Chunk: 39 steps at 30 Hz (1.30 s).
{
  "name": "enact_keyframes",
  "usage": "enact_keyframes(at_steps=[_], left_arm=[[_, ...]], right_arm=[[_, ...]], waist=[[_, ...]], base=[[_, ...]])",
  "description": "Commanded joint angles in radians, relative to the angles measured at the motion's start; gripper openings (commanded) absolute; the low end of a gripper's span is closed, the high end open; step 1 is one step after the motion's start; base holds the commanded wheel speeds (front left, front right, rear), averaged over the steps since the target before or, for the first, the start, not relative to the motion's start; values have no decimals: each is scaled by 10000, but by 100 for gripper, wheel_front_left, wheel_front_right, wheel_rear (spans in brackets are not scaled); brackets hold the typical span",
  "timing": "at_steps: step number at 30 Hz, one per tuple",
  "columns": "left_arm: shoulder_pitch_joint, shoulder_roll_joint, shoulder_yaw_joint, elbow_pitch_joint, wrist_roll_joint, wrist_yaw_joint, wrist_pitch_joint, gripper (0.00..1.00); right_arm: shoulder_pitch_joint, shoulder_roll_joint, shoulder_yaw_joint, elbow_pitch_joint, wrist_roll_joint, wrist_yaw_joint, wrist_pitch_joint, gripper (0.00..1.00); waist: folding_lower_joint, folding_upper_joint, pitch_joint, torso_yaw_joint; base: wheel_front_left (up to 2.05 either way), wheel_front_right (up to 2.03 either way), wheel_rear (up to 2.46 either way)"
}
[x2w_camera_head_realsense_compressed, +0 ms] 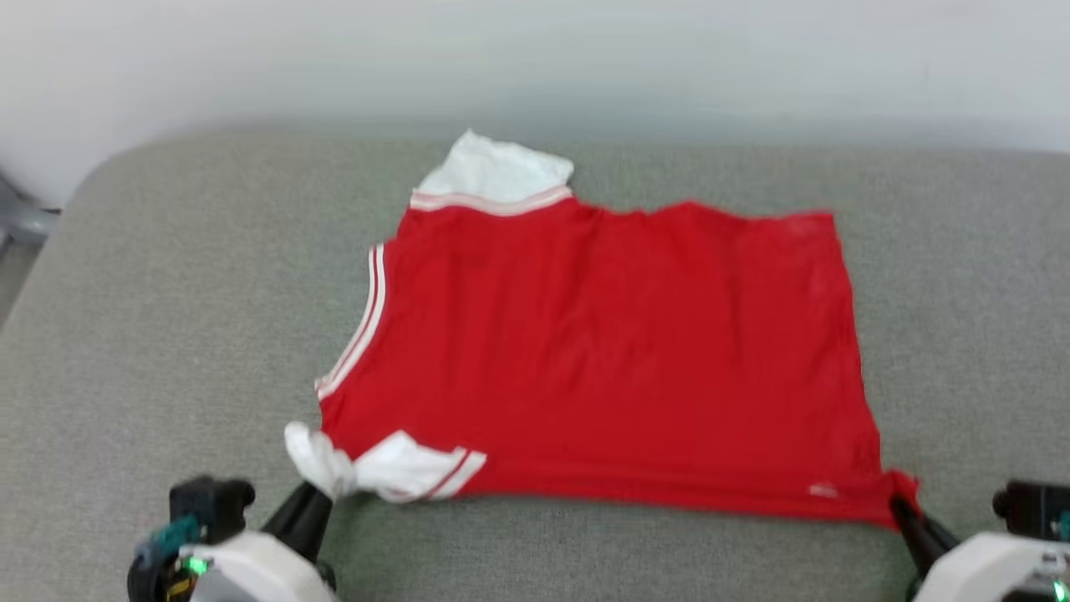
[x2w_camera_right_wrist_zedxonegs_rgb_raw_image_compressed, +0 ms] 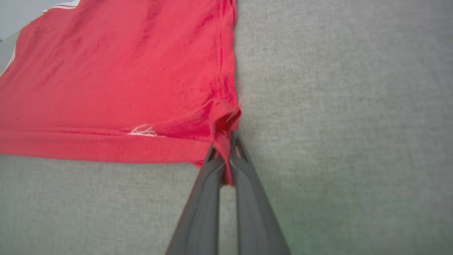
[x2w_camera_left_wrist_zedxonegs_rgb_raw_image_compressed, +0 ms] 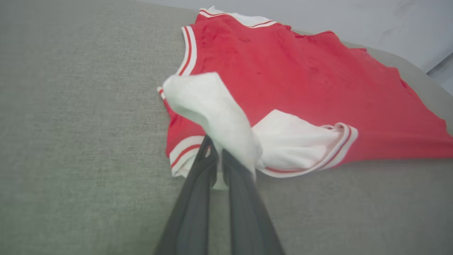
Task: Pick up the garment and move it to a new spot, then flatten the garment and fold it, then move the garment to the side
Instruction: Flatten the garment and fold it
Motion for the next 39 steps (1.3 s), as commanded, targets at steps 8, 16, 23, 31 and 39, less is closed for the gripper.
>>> enact_keyframes(at_steps=[8,16,23,31,39], left_arm=[[2571,796,56,-2306,-573,1323,820,0],[2633,1121,90,-3506,-613,1663,1241,0],[848,884,-100,-2738,-364,891,1654,0],[-947,381,-218,-1105,-95,6,1435,0],[-2051,-181,-294,356,-37,-654,1002,0]], right_arm=[[2564,906,-1109,-1547,-741,-27,925,0],[2570,1026,-1177,-2162,-1044,-25,1295,0],[1020,670,-628,-1973,-1332,-24,1425,0],[-578,320,-114,-1068,-1327,-22,1148,0],[-1458,33,387,57,-1178,-22,54,0]], waist=[[3,-1,-1146,238],[3,-1,-1034,260],[3,-1,-229,211],[3,-1,701,196],[3,-1,1358,212]], base=[[0,0,0],[0,0,0],[0,0,0],[0,0,0],[0,0,0]])
